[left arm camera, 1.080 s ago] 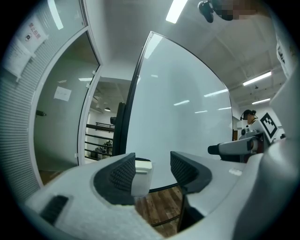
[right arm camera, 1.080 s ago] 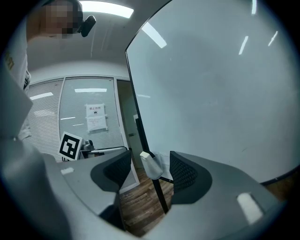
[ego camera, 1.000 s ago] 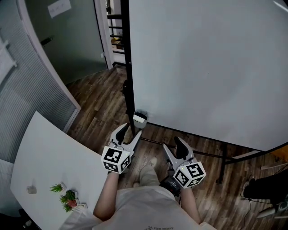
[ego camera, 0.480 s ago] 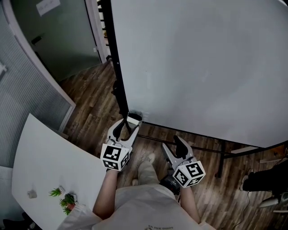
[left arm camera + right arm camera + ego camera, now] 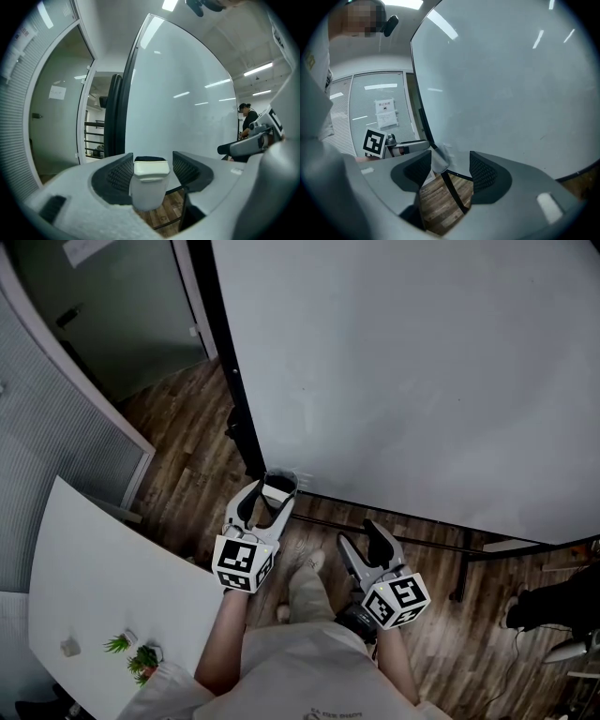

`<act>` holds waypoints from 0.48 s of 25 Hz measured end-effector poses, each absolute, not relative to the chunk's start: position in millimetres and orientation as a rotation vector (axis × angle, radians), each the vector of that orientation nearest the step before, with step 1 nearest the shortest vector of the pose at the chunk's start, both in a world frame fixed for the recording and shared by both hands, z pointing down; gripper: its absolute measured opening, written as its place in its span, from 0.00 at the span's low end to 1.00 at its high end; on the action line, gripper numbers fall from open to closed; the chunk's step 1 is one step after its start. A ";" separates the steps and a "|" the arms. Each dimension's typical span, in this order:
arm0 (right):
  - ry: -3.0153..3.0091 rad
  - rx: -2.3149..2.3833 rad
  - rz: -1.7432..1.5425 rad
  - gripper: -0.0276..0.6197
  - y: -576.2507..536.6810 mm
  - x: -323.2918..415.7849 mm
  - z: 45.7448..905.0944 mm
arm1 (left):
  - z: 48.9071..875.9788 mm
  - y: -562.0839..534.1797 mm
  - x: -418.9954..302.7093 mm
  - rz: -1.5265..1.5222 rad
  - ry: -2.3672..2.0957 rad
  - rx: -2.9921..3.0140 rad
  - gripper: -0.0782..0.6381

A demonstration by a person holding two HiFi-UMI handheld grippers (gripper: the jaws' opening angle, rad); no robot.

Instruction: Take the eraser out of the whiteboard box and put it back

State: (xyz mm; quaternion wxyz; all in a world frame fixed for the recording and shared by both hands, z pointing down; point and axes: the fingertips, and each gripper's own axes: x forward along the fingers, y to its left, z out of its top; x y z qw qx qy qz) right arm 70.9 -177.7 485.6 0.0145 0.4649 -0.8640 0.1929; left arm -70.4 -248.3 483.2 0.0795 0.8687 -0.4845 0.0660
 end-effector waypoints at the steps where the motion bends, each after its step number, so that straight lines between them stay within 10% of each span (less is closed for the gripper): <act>1: -2.687 1.448 0.605 0.44 -178.6 71.1 487.1 | 484.4 -249.2 -69.4 0.200 -1.447 2.599 0.47; 12: -2.662 1.458 0.626 0.44 -187.0 72.8 494.2 | 491.1 -256.6 -64.9 0.244 -1.459 2.627 0.47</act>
